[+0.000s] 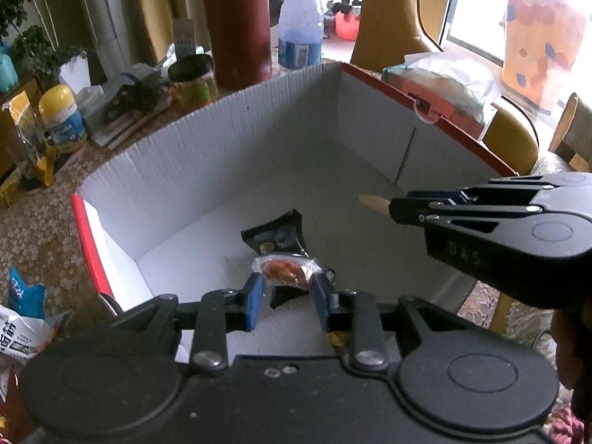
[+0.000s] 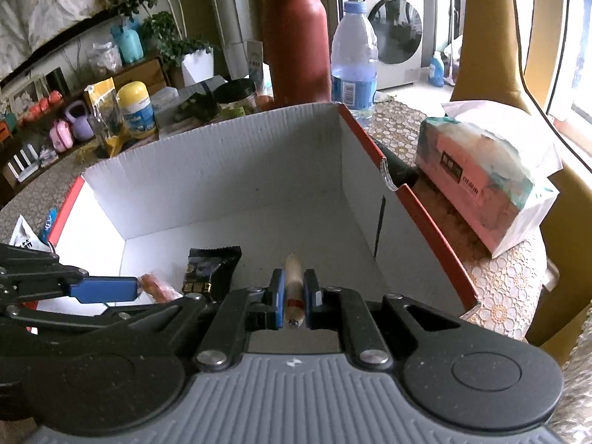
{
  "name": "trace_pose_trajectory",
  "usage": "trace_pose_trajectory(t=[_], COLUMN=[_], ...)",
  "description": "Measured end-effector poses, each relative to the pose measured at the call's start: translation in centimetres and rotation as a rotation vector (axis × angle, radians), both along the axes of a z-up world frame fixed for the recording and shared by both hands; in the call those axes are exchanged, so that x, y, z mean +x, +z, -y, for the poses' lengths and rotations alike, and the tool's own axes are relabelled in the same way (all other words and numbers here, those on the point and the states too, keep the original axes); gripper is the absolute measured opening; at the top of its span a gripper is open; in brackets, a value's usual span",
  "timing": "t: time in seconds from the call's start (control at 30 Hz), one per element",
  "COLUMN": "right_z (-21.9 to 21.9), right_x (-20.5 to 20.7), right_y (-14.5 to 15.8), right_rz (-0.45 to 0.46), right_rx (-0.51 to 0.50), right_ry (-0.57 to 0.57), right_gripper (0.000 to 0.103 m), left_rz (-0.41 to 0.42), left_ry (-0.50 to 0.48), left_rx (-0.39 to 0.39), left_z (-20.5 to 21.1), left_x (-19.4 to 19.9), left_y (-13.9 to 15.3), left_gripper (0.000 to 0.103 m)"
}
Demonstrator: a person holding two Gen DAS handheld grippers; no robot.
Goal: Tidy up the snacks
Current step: 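Carry the sweet and lollipop into the red box and open both grippers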
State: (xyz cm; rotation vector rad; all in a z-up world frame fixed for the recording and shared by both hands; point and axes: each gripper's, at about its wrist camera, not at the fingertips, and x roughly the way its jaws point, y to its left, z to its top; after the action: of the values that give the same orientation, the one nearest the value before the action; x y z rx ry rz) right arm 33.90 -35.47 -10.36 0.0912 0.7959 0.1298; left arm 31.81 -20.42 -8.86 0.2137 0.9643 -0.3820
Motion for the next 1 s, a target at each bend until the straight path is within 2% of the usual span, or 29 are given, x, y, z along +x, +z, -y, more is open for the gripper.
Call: trace_pose_trajectory(t=[0.07, 0.23, 0.3, 0.37, 0.5, 0.6, 0.73, 0.83, 1.0], right_z=[0.0, -0.1, -0.1, 0.1, 0.3, 0.5, 0.5, 0.4, 0.3], right_x=[-0.1, -0.2, -0.3, -0.5, -0.9, -1.4, -2.3, -3.3, -4.7], right_y=[0.1, 0.3, 0.3, 0.5, 1.0, 1.4, 2.2, 2.9, 4.1], right_rz=[0.002, -0.002, 0.001, 0.008, 0.022, 0.030, 0.039, 0.056, 0.079], right_rx=[0.007, 0.000, 0.001, 0.010, 0.027, 0.033, 0.035, 0.030, 0.034], right_ry=[-0.001, 0.005, 0.007, 0.007, 0.004, 0.001, 0.000, 0.004, 0.001], right_gripper=[0.010, 0.010, 0.010, 0.010, 0.010, 0.010, 0.011, 0.011, 0.011], left_rz=[-0.003, -0.006, -0.003, 0.009, 0.028, 0.045, 0.067, 0.085, 0.117], left_ry=[-0.004, 0.012, 0.016, 0.019, 0.021, 0.028, 0.032, 0.038, 0.045], left_rx=[0.002, -0.002, -0.004, 0.001, 0.002, -0.006, -0.019, -0.033, -0.048], left_z=[0.1, -0.1, -0.2, -0.2, -0.3, -0.5, -0.9, -1.3, -2.1], left_x=[0.0, -0.1, -0.1, -0.4, -0.8, -1.2, -2.0, -2.6, -3.9], left_y=[-0.1, -0.1, 0.0, 0.1, 0.5, 1.1, 1.9, 2.6, 3.9], left_gripper=[0.031, 0.033, 0.041, 0.055, 0.057, 0.064, 0.064, 0.071, 0.072])
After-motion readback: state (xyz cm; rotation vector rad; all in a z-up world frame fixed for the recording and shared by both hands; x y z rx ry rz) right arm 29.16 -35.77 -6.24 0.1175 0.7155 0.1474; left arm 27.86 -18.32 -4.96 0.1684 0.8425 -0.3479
